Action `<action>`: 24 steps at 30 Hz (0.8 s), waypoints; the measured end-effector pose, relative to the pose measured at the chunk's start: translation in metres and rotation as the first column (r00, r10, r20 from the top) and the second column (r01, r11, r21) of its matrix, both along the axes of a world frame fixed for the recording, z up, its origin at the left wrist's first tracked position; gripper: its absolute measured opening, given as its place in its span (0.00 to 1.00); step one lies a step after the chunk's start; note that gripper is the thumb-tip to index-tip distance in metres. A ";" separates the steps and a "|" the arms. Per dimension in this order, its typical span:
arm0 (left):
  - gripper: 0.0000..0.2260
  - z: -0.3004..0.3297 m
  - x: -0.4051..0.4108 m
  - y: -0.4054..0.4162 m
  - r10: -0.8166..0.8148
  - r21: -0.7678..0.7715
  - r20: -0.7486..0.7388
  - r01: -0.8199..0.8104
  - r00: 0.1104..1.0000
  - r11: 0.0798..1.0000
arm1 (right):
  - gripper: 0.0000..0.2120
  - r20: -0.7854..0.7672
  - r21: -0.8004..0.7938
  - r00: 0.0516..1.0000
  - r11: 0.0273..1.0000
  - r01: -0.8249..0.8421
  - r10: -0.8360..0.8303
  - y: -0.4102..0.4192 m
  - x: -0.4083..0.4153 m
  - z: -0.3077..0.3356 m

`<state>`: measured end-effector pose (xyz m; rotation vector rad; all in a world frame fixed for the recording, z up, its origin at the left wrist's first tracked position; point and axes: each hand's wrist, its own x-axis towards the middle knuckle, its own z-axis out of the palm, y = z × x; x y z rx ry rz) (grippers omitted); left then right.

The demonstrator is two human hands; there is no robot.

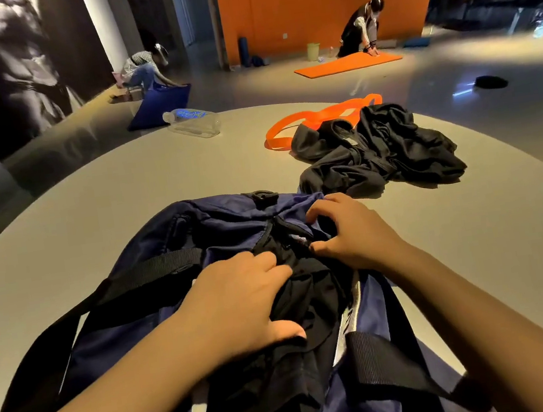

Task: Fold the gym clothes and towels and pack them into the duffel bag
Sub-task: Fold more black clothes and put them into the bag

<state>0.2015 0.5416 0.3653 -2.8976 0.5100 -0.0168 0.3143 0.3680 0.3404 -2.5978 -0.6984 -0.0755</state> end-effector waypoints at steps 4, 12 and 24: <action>0.34 -0.014 -0.001 0.007 -0.130 -0.066 0.145 0.140 0.981 0.988 | 0.12 0.052 0.000 0.999 1.000 -0.003 0.003 0.005 -0.002 -0.005; 0.20 -0.014 -0.012 0.002 -0.196 -0.430 0.392 0.367 0.899 0.825 | 0.09 0.030 0.118 1.000 0.993 -0.012 0.009 -0.012 -0.003 0.060; 0.32 -0.005 0.000 -0.003 -0.024 -0.376 0.082 0.053 0.996 0.925 | 0.10 -0.022 -0.028 1.000 1.000 -0.006 0.005 -0.001 -0.016 0.016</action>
